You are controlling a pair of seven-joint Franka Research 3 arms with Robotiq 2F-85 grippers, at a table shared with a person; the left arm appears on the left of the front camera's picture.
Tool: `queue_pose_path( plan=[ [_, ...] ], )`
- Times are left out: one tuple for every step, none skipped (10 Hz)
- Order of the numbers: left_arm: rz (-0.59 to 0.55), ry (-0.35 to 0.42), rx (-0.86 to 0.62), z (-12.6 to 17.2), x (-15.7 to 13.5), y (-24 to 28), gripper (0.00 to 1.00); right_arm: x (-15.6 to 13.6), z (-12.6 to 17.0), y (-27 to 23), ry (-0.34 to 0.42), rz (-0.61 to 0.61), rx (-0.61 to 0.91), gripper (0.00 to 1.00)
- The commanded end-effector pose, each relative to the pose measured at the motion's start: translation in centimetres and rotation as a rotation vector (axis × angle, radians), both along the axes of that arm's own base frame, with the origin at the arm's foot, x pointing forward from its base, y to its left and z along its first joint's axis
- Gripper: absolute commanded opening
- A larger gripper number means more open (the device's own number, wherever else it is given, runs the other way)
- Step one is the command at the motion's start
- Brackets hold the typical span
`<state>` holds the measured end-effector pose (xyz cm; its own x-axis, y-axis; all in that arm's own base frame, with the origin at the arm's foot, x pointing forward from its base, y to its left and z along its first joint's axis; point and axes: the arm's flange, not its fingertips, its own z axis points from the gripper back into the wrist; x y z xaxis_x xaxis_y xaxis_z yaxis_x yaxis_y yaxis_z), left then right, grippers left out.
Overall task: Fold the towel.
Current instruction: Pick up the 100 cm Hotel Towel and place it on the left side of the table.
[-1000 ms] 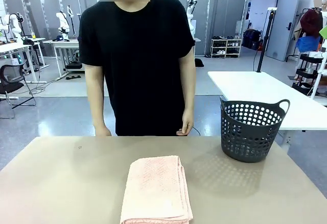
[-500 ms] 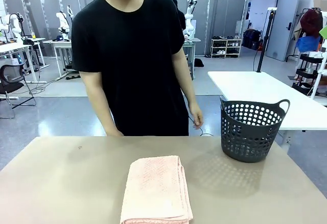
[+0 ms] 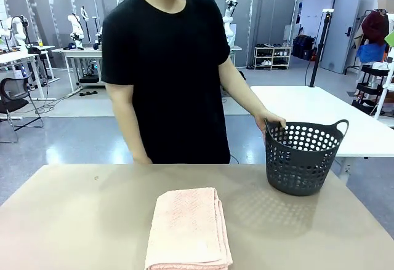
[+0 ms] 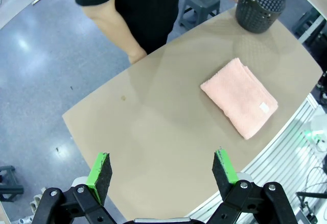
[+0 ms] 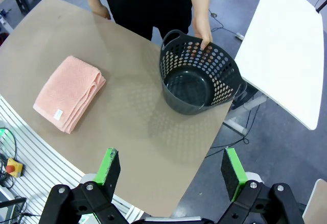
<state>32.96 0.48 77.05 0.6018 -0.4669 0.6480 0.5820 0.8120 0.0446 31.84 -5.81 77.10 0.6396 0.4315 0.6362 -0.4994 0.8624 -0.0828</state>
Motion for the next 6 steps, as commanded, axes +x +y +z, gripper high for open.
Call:
queue_pose_path(
  plan=[
    [0.001, 0.001, -0.002, 0.2, -0.1, 0.0, 1.0, -0.1, 0.0, -0.1, 0.003, -0.001, 0.002, 1.0],
    [0.001, 0.001, -0.002, 0.2, -0.1, 0.0, 1.0, -0.1, 0.0, -0.1, 0.003, -0.001, 0.002, 1.0],
    [0.001, 0.001, -0.002, 0.2, -0.1, 0.0, 1.0, -0.1, 0.0, -0.1, 0.003, -0.001, 0.002, 1.0],
    [0.001, 0.001, -0.002, 0.2, -0.1, 0.0, 1.0, -0.1, 0.0, -0.1, 0.003, -0.001, 0.002, 1.0],
    [0.0, 0.0, 0.0, 0.0, 0.0, 0.0, 1.0, -0.1, 0.0, -0.1, 0.003, -0.001, 0.002, 1.0],
    [0.015, 0.067, -0.076, -2.6, 1.3, 0.0, 1.0, -0.1, 0.0, -0.1, 0.003, -0.001, 0.002, 1.0]
  ],
)
